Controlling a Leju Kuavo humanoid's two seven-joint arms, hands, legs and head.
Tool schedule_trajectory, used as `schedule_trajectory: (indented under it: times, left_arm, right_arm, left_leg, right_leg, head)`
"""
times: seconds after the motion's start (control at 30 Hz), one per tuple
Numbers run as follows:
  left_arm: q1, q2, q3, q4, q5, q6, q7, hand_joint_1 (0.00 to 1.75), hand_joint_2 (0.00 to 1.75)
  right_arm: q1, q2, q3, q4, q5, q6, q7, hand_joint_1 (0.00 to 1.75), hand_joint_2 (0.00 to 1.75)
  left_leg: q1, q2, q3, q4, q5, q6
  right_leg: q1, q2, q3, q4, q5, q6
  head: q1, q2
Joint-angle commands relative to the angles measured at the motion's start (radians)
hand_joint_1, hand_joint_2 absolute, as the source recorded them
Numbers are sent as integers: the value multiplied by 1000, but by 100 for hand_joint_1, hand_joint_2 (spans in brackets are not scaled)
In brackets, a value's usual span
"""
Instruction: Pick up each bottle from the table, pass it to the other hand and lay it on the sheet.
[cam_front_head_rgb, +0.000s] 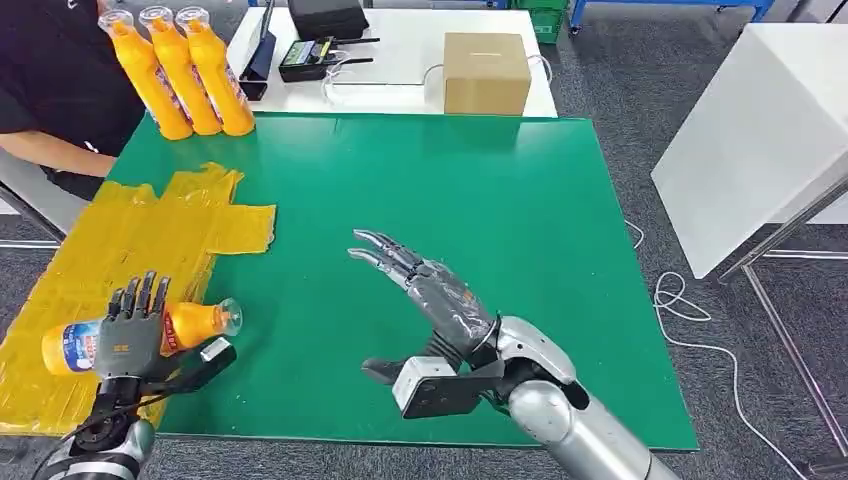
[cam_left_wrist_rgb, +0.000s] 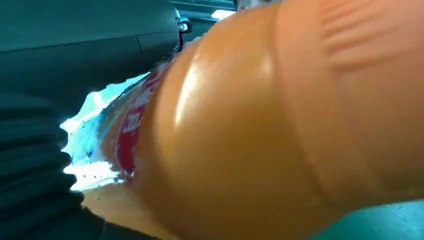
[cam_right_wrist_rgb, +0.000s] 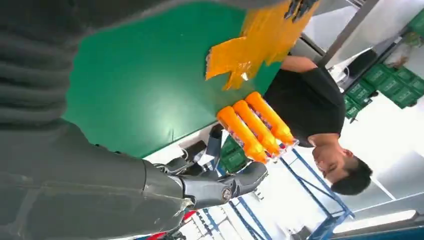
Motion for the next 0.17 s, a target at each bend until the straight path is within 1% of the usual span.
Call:
schedule_trajectory:
  times: [0.03, 0.1, 0.13, 0.17]
  left_arm:
    - [100, 56, -126, -216, -2, 18, 81, 0, 0]
    - [100, 56, -126, -216, -2, 18, 81, 0, 0]
    - [100, 56, -126, -216, -2, 18, 81, 0, 0]
    - [100, 56, -126, -216, -2, 18, 81, 0, 0]
  right_arm:
    - [-16, -31, 9, 23, -3, 2, 6, 0, 175]
    - [-16, -31, 9, 23, -3, 2, 6, 0, 175]
    - [-16, -31, 9, 23, -3, 2, 6, 0, 175]
    - [-16, -31, 9, 23, -3, 2, 6, 0, 175]
  left_leg:
    - [3, -3, 4, 2, -4, 0]
    - [2, -2, 1, 1, -2, 0]
    - [2, -3, 3, 1, -3, -1]
    - [1, -3, 2, 0, -2, -1]
  right_leg:
    - [2, 2, 4, 0, -3, -4]
    - [1, 0, 1, 0, -1, -2]
    - [2, 0, 3, 0, -2, -3]
    - [1, -1, 2, 0, -2, -3]
  head:
    - [0, 0]
    - [0, 0]
    - [0, 0]
    - [0, 0]
